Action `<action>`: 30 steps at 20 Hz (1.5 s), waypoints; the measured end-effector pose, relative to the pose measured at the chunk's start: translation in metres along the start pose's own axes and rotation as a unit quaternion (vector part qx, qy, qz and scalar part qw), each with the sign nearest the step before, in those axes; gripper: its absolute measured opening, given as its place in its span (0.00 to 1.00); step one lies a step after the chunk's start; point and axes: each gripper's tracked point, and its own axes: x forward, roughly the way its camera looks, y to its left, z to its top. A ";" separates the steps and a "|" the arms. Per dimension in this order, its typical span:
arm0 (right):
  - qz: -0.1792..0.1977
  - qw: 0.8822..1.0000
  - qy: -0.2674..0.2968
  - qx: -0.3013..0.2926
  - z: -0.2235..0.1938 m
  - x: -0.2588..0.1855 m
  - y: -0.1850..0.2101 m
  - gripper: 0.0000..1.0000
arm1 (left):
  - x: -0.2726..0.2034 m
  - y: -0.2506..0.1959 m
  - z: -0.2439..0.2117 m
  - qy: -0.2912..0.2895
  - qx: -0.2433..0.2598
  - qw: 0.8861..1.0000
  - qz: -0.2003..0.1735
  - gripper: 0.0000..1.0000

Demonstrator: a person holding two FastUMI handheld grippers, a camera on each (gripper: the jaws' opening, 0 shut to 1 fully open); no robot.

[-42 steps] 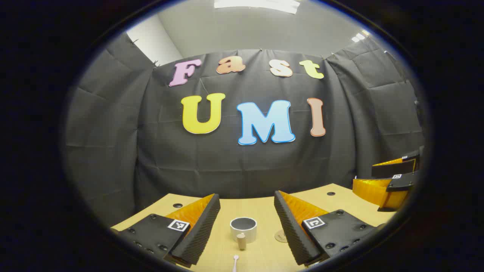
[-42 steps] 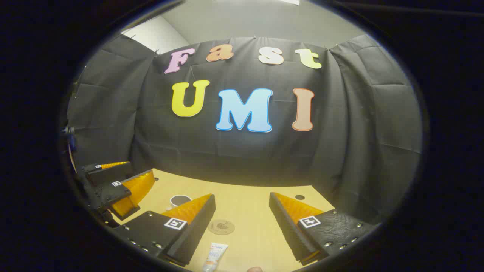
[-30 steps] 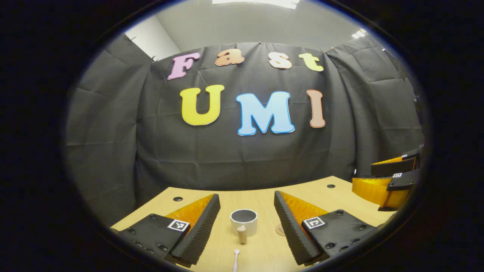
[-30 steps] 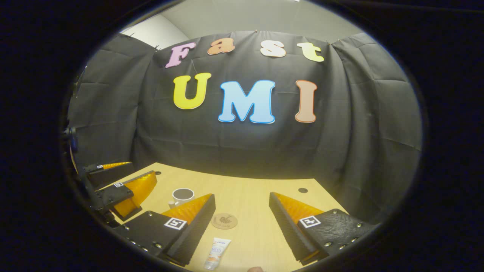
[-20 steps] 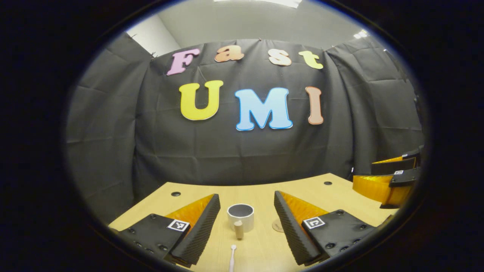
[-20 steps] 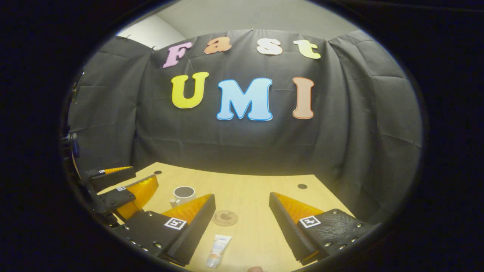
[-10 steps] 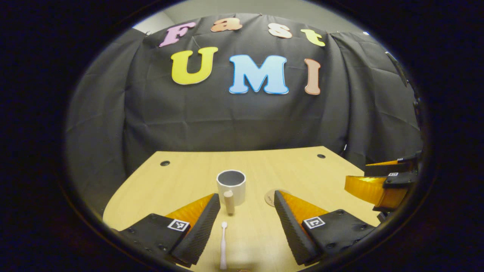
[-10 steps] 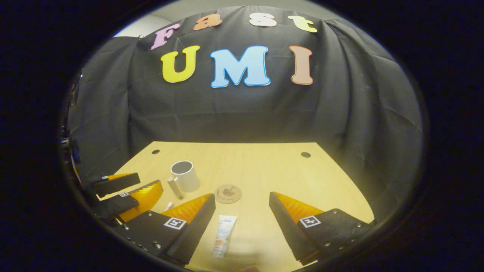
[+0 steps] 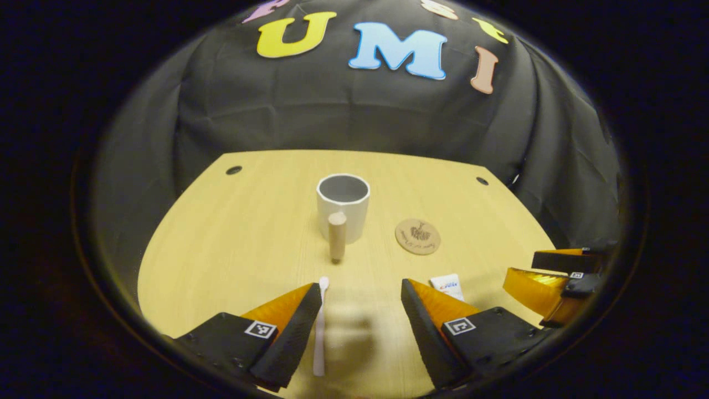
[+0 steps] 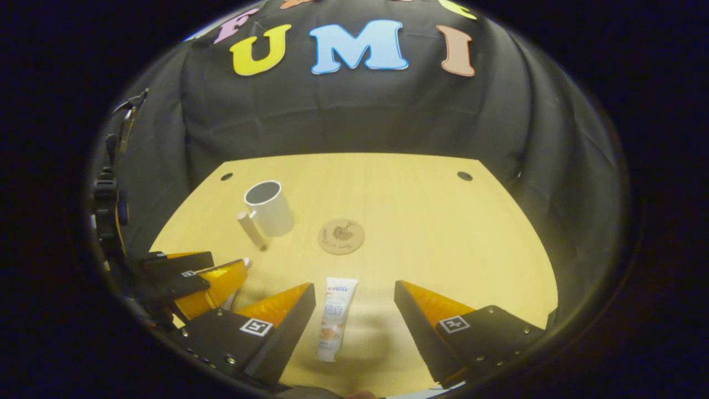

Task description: Put the toothbrush and toothpaste on the desktop into the cup, then pick up the cup and place it on the coaster on the desktop.

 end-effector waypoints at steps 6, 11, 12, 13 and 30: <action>0.023 0.997 0.078 -0.007 -0.027 0.021 0.014 0.93 | 0.018 0.022 -0.031 0.093 0.012 0.995 0.022 0.94; 0.037 0.990 0.134 0.000 -0.043 0.038 0.022 0.95 | 0.024 0.040 -0.055 0.163 0.006 0.986 0.038 0.94; 0.039 0.989 0.143 0.001 -0.047 0.042 0.024 0.95 | 0.025 0.042 -0.060 0.177 0.007 0.983 0.040 0.94; 0.038 0.987 0.154 0.000 -0.050 0.046 0.024 0.95 | 0.029 0.044 -0.066 0.189 0.007 0.981 0.042 0.94; 0.018 0.966 0.260 -0.002 -0.088 0.079 0.027 0.75 | 0.035 0.051 -0.089 0.267 0.032 0.962 0.042 0.78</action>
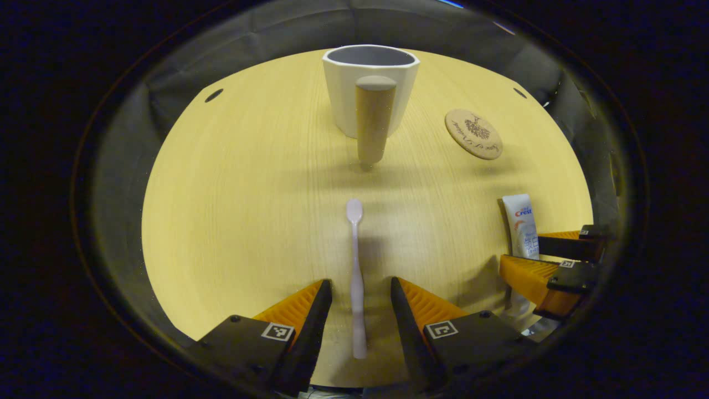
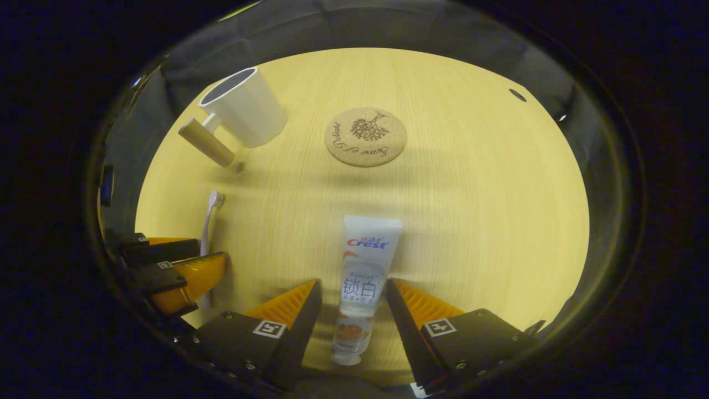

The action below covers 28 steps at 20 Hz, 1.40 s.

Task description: Put the toothbrush and toothpaste on the desktop into the cup, then pick up the cup and place it on the coaster on the desktop.

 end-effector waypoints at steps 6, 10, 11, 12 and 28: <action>-0.003 1.000 0.001 0.016 -0.002 -0.002 -0.002 0.51 | 0.000 -0.005 0.003 -0.006 -0.009 1.000 0.000 0.24; 0.011 1.000 -0.005 0.020 -0.005 -0.001 -0.002 0.31 | -0.003 -0.006 0.006 -0.016 -0.006 1.000 -0.006 0.34; 0.015 1.000 -0.012 0.022 -0.005 -0.004 -0.002 0.31 | -0.001 -0.006 0.003 -0.021 -0.004 1.000 -0.007 0.14; 0.027 0.999 -0.017 0.027 -0.004 -0.002 0.001 0.24 | -0.001 -0.005 0.002 -0.026 0.000 1.000 -0.009 0.14; 0.075 0.986 -0.132 0.072 0.003 -0.055 -0.009 0.16 | -0.048 -0.006 0.016 -0.152 -0.052 0.985 -0.058 0.09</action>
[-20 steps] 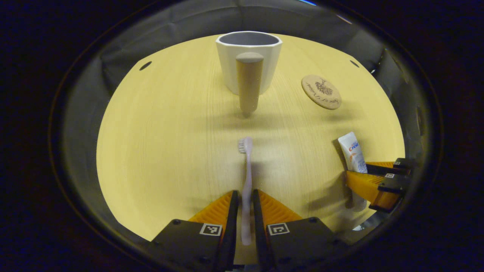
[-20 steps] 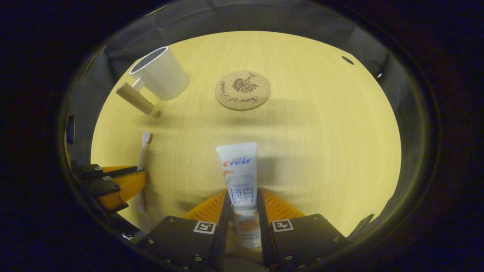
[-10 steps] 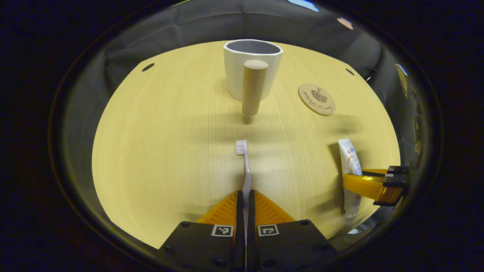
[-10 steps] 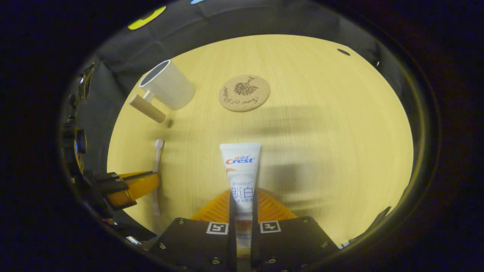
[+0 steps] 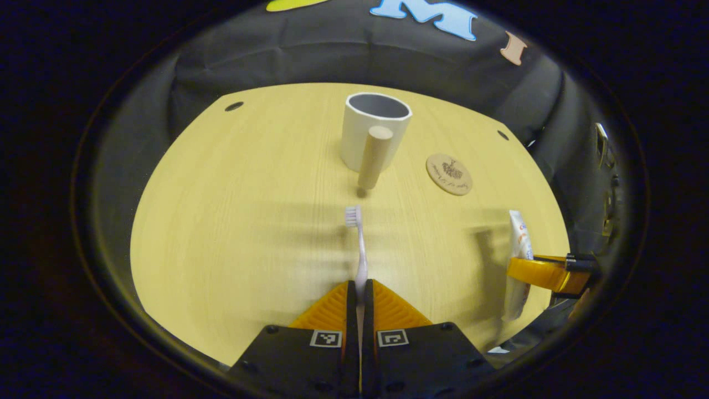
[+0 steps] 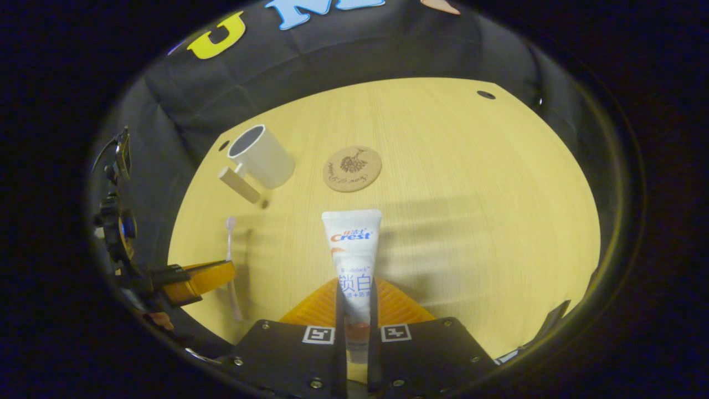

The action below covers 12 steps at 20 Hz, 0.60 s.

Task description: Put the toothbrush and toothpaste on the desktop into the cup, then pick up the cup and place it on the coaster on the desktop.

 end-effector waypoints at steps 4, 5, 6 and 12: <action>0.016 0.999 -0.027 -0.001 0.010 -0.010 0.007 0.16 | -0.027 -0.004 0.033 -0.079 0.005 0.997 -0.009 0.08; 0.019 0.999 -0.031 -0.004 0.011 -0.013 0.009 0.15 | -0.031 -0.005 0.041 -0.101 0.003 0.995 -0.014 0.08; 0.022 0.999 -0.035 -0.007 0.012 -0.014 0.011 0.15 | -0.036 -0.006 0.051 -0.123 -0.001 0.992 -0.019 0.09; 0.024 0.999 -0.038 -0.021 0.004 -0.020 0.015 0.16 | -0.059 -0.018 0.122 -0.248 -0.022 0.967 -0.047 0.09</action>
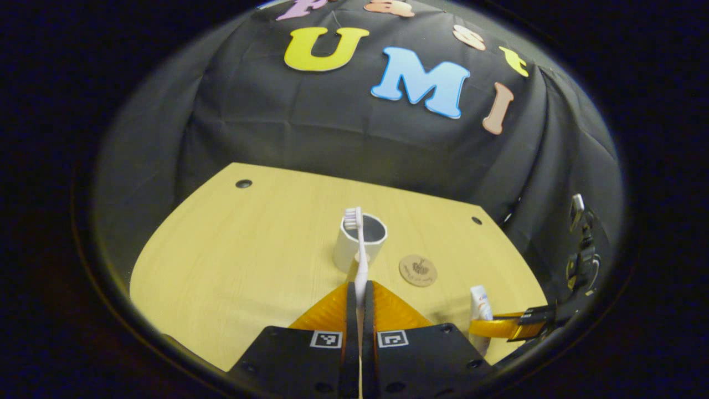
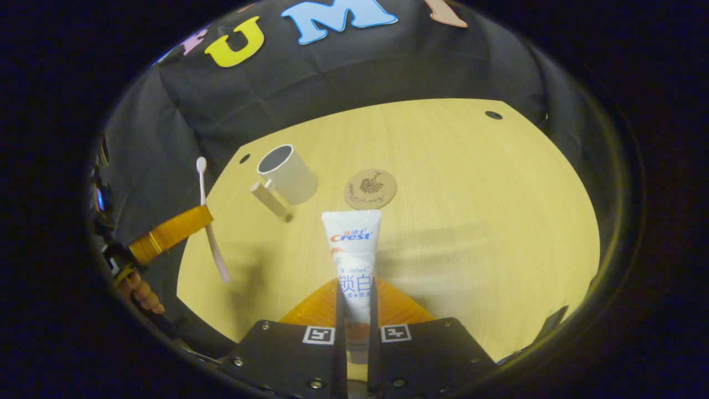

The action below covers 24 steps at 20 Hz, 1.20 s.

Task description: Put the toothbrush and toothpaste on the desktop into the cup, then pick up the cup and place it on the coaster on the desktop.

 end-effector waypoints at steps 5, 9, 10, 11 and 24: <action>-0.007 1.000 0.000 -0.006 -0.003 -0.005 -0.001 0.16 | 0.031 -0.003 0.051 -0.060 0.015 0.998 -0.007 0.08; -0.018 1.000 -0.005 -0.005 -0.004 -0.006 -0.005 0.16 | 0.061 -0.009 0.073 -0.087 0.042 0.995 -0.018 0.08; -0.022 1.000 -0.005 -0.005 -0.005 -0.007 -0.007 0.16 | 0.067 -0.013 0.078 -0.095 0.046 0.994 -0.023 0.08; -0.026 1.000 -0.005 -0.003 -0.006 -0.008 -0.008 0.15 | 0.075 -0.017 0.084 -0.103 0.050 0.993 -0.030 0.08; -0.043 0.999 -0.020 0.024 -0.004 -0.013 -0.015 0.16 | 0.158 -0.016 0.093 -0.132 0.052 0.988 -0.052 0.08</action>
